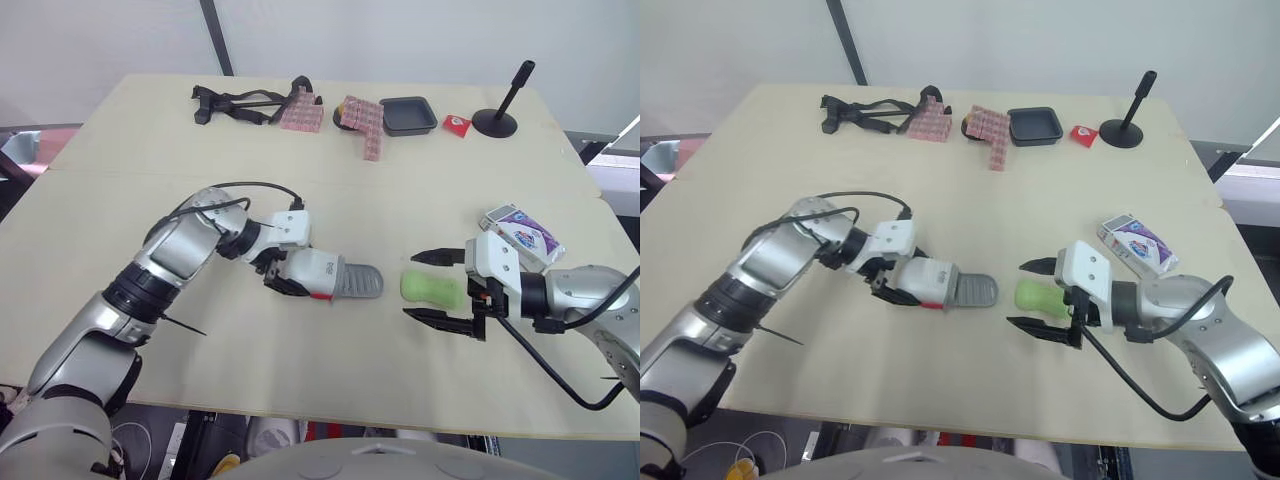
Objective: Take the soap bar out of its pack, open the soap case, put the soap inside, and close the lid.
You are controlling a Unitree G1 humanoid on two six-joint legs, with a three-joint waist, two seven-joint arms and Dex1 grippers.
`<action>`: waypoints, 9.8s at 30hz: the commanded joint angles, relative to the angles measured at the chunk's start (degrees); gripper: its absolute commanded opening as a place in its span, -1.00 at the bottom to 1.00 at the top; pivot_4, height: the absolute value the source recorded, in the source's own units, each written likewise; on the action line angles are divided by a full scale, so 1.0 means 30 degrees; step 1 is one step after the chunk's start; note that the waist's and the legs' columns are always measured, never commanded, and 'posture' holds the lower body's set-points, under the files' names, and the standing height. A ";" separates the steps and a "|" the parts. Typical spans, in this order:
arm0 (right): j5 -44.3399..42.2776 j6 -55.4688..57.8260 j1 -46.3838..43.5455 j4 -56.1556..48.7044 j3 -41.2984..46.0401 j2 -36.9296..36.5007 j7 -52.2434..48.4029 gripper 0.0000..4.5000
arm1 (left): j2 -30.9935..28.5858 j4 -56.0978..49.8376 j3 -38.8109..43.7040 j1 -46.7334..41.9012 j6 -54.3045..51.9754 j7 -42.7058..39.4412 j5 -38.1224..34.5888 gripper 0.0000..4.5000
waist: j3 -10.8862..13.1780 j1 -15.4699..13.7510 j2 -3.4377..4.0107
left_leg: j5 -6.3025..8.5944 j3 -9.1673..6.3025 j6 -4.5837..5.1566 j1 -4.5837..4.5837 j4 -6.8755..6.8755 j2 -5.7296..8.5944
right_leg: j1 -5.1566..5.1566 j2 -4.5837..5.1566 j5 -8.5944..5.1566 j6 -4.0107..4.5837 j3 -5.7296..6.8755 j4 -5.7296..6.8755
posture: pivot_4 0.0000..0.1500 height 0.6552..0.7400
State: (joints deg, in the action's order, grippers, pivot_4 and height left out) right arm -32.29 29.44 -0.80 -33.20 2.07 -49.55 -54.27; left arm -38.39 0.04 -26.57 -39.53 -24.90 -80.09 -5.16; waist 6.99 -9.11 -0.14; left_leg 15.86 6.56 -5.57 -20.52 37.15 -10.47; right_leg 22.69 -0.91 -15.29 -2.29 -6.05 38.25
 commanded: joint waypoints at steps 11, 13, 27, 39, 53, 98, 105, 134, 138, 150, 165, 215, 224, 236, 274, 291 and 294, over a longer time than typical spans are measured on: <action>-0.0183 0.0018 -0.0387 -0.0300 0.0035 -0.0201 -0.0553 0.99 | -0.1809 0.0579 0.2100 0.0991 0.2233 -0.0457 -0.0420 0.54 | 0.0000 0.0015 0.0001 | 0.0000 0.0000 -0.0001 -0.0001 -0.0005 -0.0001 | 0.0002 -0.0001 0.0000 0.0000 0.0006 -0.0006 | 1.00 1.00; -0.0282 0.0105 -0.0411 -0.0345 0.0111 -0.0243 -0.0630 0.99 | -0.1925 0.0755 0.2717 0.1337 0.3006 -0.0598 -0.0934 0.54 | 0.0000 0.0012 0.0001 | 0.0000 0.0000 0.0000 0.0000 -0.0005 -0.0001 | 0.0002 0.0001 0.0000 0.0000 0.0006 -0.0005 | 1.00 1.00; -0.0507 0.0704 -0.0647 -0.0407 0.0247 -0.0253 -0.0458 0.99 | -0.0958 0.5319 0.4231 0.3004 0.9303 -0.0177 -0.1028 0.54 | 0.0000 -0.0054 0.0000 | 0.0000 0.0000 -0.0001 0.0003 -0.0007 0.0002 | -0.0001 0.0009 0.0000 -0.0001 0.0011 -0.0008 | 1.00 1.00; -0.0494 0.1027 -0.0728 -0.0630 0.0322 -0.0237 -0.0291 1.00 | 0.0142 0.7589 0.4132 0.2314 1.0735 -0.1050 -0.0792 1.00 | -0.0001 0.0014 0.0000 | 0.0000 0.0001 -0.0001 0.0006 -0.0007 -0.0002 | 0.0002 0.0005 0.0000 0.0000 0.0010 -0.0002 | 1.00 1.00; -0.0370 0.1001 -0.0792 -0.0782 0.0143 -0.0146 -0.0134 1.00 | -0.1093 0.6850 0.4966 0.2353 1.1062 -0.1567 -0.1002 1.00 | 0.0000 0.0027 -0.0001 | 0.0000 0.0001 -0.0001 0.0006 -0.0007 -0.0003 | 0.0003 0.0008 0.0000 0.0000 0.0013 -0.0002 | 1.00 1.00; 0.6831 0.4553 -0.7196 0.2653 -0.7382 -0.1635 -0.0471 1.00 | -0.1270 -0.1828 0.7776 0.7495 0.5755 0.1848 -0.5084 1.00 | 0.0007 0.0680 0.0005 | -0.0014 0.0048 -0.0029 0.0145 -0.0118 -0.0003 | -0.0074 -0.0001 0.0000 0.0001 -0.0004 -0.0047 | 1.00 1.00; 0.7524 0.5284 -0.7596 0.2608 -0.8486 -0.2010 -0.1451 1.00 | -0.1290 -0.2134 0.7860 0.7703 0.5712 0.2198 -0.5066 1.00 | 0.0007 0.0582 0.0006 | -0.0014 0.0048 -0.0028 0.0156 -0.0118 -0.0002 | -0.0073 0.0007 0.0000 0.0001 0.0002 -0.0052 | 1.00 1.00; 0.8495 0.6105 -0.8462 0.2027 -0.9470 -0.1799 -0.2219 0.05 | -0.1288 -0.2002 0.7752 0.7774 0.6112 0.2613 -0.4765 1.00 | 0.0007 0.0604 0.0006 | -0.0016 0.0055 -0.0028 0.0163 -0.0117 -0.0005 | -0.0072 0.0003 0.0000 0.0002 -0.0002 -0.0037 | 1.00 1.00; 0.7813 0.6745 -0.9068 0.1181 -0.9025 -0.1779 -0.2746 0.05 | -0.1327 -0.1785 0.7765 0.7695 0.6267 0.2565 -0.4635 1.00 | 0.0009 0.0602 0.0009 | -0.0016 0.0056 -0.0028 0.0155 -0.0117 -0.0005 | -0.0073 0.0002 0.0000 0.0001 -0.0004 -0.0036 | 1.00 1.00; 0.6574 0.8587 -1.1845 0.0734 -0.9233 -0.0582 -0.3136 0.05 | -0.1552 -0.1312 0.8153 0.7820 0.6698 0.2583 -0.4385 1.00 | 0.0009 0.0621 0.0009 | -0.0018 0.0070 -0.0029 0.0263 -0.0116 -0.0010 | -0.0068 -0.0013 -0.0001 0.0002 -0.0015 -0.0016 | 1.00 1.00; 0.7844 0.8474 -1.5466 0.4478 -1.2554 0.3680 -0.2465 0.05 | -0.2797 0.0014 0.8944 0.8245 0.7895 0.2584 -0.4018 1.00 | 0.0009 0.0673 0.0010 | -0.0022 0.0092 -0.0037 0.0313 -0.0119 -0.0007 | -0.0067 -0.0074 -0.0001 0.0003 -0.0014 0.0006 | 1.00 1.00; 0.2473 0.6881 -1.0071 0.1028 -0.4868 0.3442 -0.3272 0.98 | -0.2405 0.1546 0.8324 0.6936 0.8781 0.1501 -0.3834 1.00 | 0.0005 0.0337 0.0001 | -0.0025 0.0101 -0.0044 0.0321 -0.0123 -0.0008 | -0.0062 -0.0013 -0.0002 0.0006 0.0007 0.0026 | 1.00 1.00; 0.1079 0.2379 -0.4468 -0.0126 0.0280 0.4595 -0.1550 0.98 | -0.2063 0.2552 0.7873 0.5838 0.8109 0.0974 -0.3914 1.00 | -0.0001 0.0492 -0.0002 | -0.0035 0.0112 -0.0062 0.0290 -0.0149 -0.0014 | -0.0069 0.0002 -0.0003 0.0009 -0.0008 0.0022 | 1.00 1.00; 0.2365 -0.0424 -0.3674 0.0856 -0.1379 0.5199 0.0203 0.98 | -0.1590 0.3960 0.7036 0.4541 0.8048 -0.0212 -0.3578 1.00 | 0.0001 0.0558 -0.0002 | -0.0035 0.0108 -0.0060 0.0332 -0.0162 -0.0004 | -0.0073 0.0011 -0.0003 0.0008 0.0001 -0.0001 | 1.00 1.00; 0.2103 -0.0540 -0.3089 0.0298 -0.2615 0.3510 -0.0086 0.98 | -0.0113 0.6201 0.4675 0.4240 1.1367 0.1203 -0.0041 1.00 | 0.0001 0.0555 -0.0004 | -0.0035 0.0107 -0.0059 0.0262 -0.0186 -0.0002 | -0.0091 0.0023 -0.0003 0.0008 0.0004 -0.0022 | 1.00 1.00; 0.5641 0.2701 -0.6223 0.2207 -0.6605 0.2528 0.0583 1.00 | -0.0625 0.5264 0.5226 0.4744 1.1015 0.0685 -0.0715 0.54 | 0.0004 0.0730 -0.0003 | -0.0036 0.0107 -0.0057 0.0287 -0.0194 0.0000 | -0.0097 0.0024 -0.0003 0.0008 0.0006 -0.0020 | 1.00 1.00; 0.6035 0.2476 -0.6473 0.2797 -0.7135 0.2796 0.0617 1.00 | -0.0735 0.5006 0.5276 0.5028 1.1044 0.0749 -0.0788 0.54 | 0.0004 0.0725 -0.0003 | -0.0037 0.0106 -0.0057 0.0304 -0.0196 -0.0001 | -0.0095 0.0026 -0.0003 0.0008 0.0014 -0.0027 | 1.00 1.00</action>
State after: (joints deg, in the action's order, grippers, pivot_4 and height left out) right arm -14.78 37.29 -19.54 -24.78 -19.14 -41.49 -52.52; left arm -39.36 16.84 -12.25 -24.76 7.92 -77.83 -6.71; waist 7.00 -6.93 -0.15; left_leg 15.75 6.87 -5.74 -19.62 36.56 -10.47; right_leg 22.41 -0.83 -15.29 -2.26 -6.00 38.16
